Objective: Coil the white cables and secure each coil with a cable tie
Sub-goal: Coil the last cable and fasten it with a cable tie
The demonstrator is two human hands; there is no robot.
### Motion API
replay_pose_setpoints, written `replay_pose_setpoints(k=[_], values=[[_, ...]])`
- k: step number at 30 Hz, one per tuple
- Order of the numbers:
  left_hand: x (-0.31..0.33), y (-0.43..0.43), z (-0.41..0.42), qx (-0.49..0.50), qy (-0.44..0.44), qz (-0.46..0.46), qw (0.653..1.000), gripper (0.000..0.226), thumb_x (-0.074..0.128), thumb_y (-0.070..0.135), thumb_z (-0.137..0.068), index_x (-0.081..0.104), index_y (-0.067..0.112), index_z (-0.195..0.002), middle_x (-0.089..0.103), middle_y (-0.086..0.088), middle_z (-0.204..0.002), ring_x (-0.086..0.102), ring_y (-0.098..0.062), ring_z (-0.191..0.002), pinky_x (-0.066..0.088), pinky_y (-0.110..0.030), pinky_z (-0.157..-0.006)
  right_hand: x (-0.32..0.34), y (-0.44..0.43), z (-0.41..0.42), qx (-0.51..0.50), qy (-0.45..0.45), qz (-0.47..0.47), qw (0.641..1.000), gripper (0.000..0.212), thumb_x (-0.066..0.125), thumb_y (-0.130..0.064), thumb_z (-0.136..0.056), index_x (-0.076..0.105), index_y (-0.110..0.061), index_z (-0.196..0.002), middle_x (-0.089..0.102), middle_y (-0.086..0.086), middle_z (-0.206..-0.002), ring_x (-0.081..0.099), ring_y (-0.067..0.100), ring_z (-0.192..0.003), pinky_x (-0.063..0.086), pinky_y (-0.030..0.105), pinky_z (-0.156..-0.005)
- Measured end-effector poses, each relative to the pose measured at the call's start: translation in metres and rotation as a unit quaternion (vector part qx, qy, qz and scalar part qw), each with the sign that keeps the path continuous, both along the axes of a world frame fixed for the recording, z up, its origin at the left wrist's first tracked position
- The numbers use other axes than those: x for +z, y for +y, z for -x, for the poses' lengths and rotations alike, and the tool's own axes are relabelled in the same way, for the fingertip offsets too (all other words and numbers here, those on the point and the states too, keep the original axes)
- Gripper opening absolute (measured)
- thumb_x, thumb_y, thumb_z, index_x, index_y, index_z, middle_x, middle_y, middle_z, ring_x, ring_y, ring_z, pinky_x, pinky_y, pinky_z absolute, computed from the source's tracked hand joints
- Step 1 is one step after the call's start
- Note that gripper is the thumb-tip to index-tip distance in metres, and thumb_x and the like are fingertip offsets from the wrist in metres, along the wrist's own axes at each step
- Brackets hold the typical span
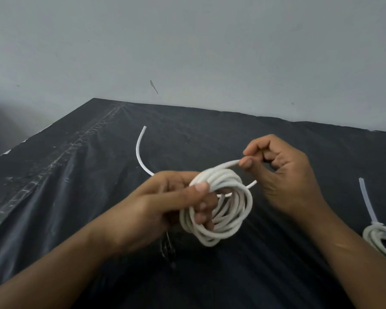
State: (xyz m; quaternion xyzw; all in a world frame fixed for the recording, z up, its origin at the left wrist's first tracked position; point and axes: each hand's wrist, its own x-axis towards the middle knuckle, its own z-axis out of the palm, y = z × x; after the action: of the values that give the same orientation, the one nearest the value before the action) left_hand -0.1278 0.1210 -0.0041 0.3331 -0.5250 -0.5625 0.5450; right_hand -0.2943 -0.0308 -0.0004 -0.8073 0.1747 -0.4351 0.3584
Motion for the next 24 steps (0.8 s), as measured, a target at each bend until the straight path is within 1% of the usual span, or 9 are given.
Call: replay_pose_setpoints(k=[2, 5, 7, 9, 11, 14, 17, 20, 24], values=[[0.005, 0.0, -0.007, -0.024, 0.11, -0.013, 0.994, 0.043, 0.054, 0.019, -0.095, 0.053, -0.017, -0.119, 0.046, 0.002, -0.073, 0.049, -0.009, -0.064, 0.049, -0.035, -0.077, -0.002, -0.011, 0.004, -0.015, 0.003, -0.012, 1.0, 0.029, 0.069, -0.055, -0.083, 0.063, -0.027, -0.081, 0.056, -0.014, -0.058, 0.047, -0.003, -0.049, 0.034, 0.003, -0.052], [0.012, 0.001, -0.022, -0.039, 0.255, -0.012, 0.966, 0.041, 0.053, 0.018, -0.096, 0.054, -0.014, -0.121, 0.047, 0.001, -0.073, 0.051, -0.01, -0.064, 0.051, -0.033, -0.076, -0.003, -0.027, 0.015, -0.062, -0.012, -0.038, 0.997, 0.04, 0.067, -0.064, -0.078, 0.063, -0.024, -0.08, 0.055, 0.005, -0.059, 0.044, 0.003, -0.051, 0.035, 0.01, -0.05], [0.016, 0.002, -0.032, -0.001, 0.304, -0.011, 0.952, 0.038, 0.054, 0.018, -0.094, 0.058, -0.012, -0.117, 0.048, 0.002, -0.073, 0.053, -0.009, -0.063, 0.052, -0.031, -0.074, -0.004, -0.037, 0.024, -0.095, -0.018, -0.059, 0.994, 0.036, 0.067, -0.061, -0.078, 0.064, -0.026, -0.081, 0.06, 0.008, -0.064, 0.05, 0.007, -0.054, 0.041, 0.012, -0.052], [0.017, 0.003, -0.039, 0.066, 0.325, -0.006, 0.943, 0.039, 0.054, 0.02, -0.093, 0.061, -0.011, -0.114, 0.046, 0.004, -0.072, 0.053, -0.007, -0.061, 0.052, -0.027, -0.072, -0.005, -0.044, 0.03, -0.11, -0.021, -0.078, 0.991, 0.028, 0.069, -0.053, -0.078, 0.065, -0.026, -0.082, 0.063, 0.0, -0.063, 0.055, 0.009, -0.057, 0.045, 0.015, -0.056], [0.018, 0.002, -0.042, 0.124, 0.338, 0.002, 0.933, 0.04, 0.049, 0.022, -0.094, 0.058, -0.01, -0.116, 0.045, 0.006, -0.071, 0.052, -0.006, -0.06, 0.053, -0.025, -0.07, -0.007, -0.048, 0.032, -0.134, -0.028, -0.095, 0.986, 0.025, 0.071, -0.049, -0.077, 0.064, -0.025, -0.081, 0.063, -0.002, -0.062, 0.058, 0.014, -0.056, 0.049, 0.025, -0.06], [0.016, -0.003, -0.044, 0.199, 0.33, 0.008, 0.923, 0.038, 0.045, 0.024, -0.097, 0.049, -0.005, -0.121, 0.048, 0.005, -0.069, 0.053, -0.007, -0.06, 0.054, -0.024, -0.07, -0.012, -0.041, 0.027, -0.136, -0.016, -0.095, 0.986, 0.025, 0.072, -0.045, -0.077, 0.062, -0.022, -0.078, 0.063, 0.002, -0.06, 0.054, 0.011, -0.041, 0.046, 0.02, -0.045], [0.013, -0.008, -0.045, 0.269, 0.319, 0.01, 0.909, 0.032, 0.041, 0.026, -0.101, 0.047, 0.003, -0.122, 0.05, 0.004, -0.069, 0.052, -0.007, -0.063, 0.053, -0.021, -0.071, -0.016, -0.023, 0.014, -0.11, 0.075, 0.013, 0.991, 0.018, 0.075, -0.033, -0.084, 0.062, -0.022, -0.077, 0.063, 0.004, -0.064, 0.051, 0.007, -0.046, 0.041, 0.018, -0.046], [0.01, -0.011, -0.047, 0.336, 0.304, 0.006, 0.891, 0.025, 0.042, 0.025, -0.102, 0.056, 0.005, -0.1, 0.051, 0.003, -0.071, 0.05, -0.008, -0.065, 0.053, -0.02, -0.068, -0.016, 0.004, 0.002, -0.044, 0.153, 0.113, 0.981, 0.013, 0.071, -0.027, -0.088, 0.062, -0.022, -0.08, 0.062, -0.005, -0.062, 0.055, 0.01, -0.052, 0.041, 0.015, -0.05], [0.008, -0.011, -0.046, 0.342, 0.274, 0.005, 0.899, 0.021, 0.039, 0.015, -0.102, 0.056, 0.003, -0.101, 0.055, -0.001, -0.073, 0.056, -0.011, -0.069, 0.055, -0.022, -0.072, -0.01, 0.036, -0.01, 0.06, 0.22, 0.162, 0.96, 0.006, 0.06, -0.019, -0.082, 0.064, -0.018, -0.086, 0.06, -0.012, -0.072, 0.055, 0.009, -0.061, 0.044, 0.021, -0.056]])
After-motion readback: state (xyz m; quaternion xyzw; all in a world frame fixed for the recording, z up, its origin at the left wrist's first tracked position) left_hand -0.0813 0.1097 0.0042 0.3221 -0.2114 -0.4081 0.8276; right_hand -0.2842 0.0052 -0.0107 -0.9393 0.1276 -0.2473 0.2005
